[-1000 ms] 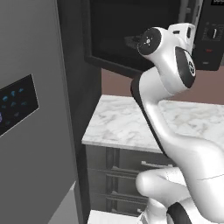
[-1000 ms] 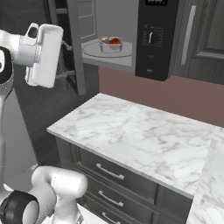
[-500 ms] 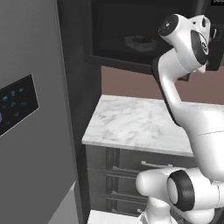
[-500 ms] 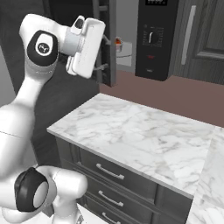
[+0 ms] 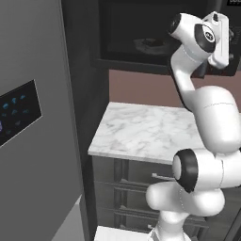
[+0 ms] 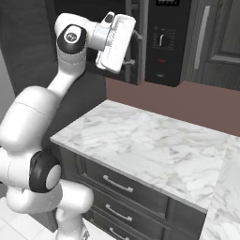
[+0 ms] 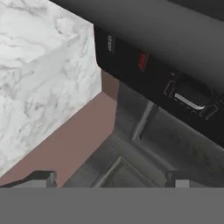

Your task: Place the tupperware containing the fish and tomato meal in the microwave. Close the microwave door and press the start button to reheat the meal.

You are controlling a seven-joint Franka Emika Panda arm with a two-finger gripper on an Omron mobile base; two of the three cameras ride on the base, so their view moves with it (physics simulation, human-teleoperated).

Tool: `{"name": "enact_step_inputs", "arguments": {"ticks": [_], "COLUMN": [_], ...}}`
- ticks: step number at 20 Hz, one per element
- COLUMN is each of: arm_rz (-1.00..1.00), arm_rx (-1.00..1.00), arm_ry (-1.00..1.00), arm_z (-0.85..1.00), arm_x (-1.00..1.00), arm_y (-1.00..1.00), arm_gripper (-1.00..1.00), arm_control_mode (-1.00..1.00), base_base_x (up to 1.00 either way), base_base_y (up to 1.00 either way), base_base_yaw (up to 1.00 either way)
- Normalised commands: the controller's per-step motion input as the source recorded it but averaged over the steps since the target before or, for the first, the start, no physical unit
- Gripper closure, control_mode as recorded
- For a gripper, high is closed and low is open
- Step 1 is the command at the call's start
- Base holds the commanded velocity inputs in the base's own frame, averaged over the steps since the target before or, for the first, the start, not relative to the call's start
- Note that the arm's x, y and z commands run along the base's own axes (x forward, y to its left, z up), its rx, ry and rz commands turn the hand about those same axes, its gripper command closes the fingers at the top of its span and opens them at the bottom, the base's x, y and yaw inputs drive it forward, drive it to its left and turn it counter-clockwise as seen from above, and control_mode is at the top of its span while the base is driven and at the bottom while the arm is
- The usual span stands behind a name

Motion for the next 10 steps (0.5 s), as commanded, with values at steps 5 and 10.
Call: {"name": "enact_step_inputs", "arguments": {"ticks": [5, 10], "arm_rz": [-0.18, -0.15], "arm_rx": [-0.18, -0.07], "arm_ry": [0.20, 0.15], "arm_z": [0.00, 0.02], "arm_x": [1.00, 1.00], "arm_y": [-0.01, -0.15], "arm_gripper": [-1.00, -1.00], "arm_control_mode": [-1.00, -1.00], "base_base_x": [0.00, 0.00], "base_base_y": [0.00, 0.00], "base_base_yaw": [0.00, 0.00]}}
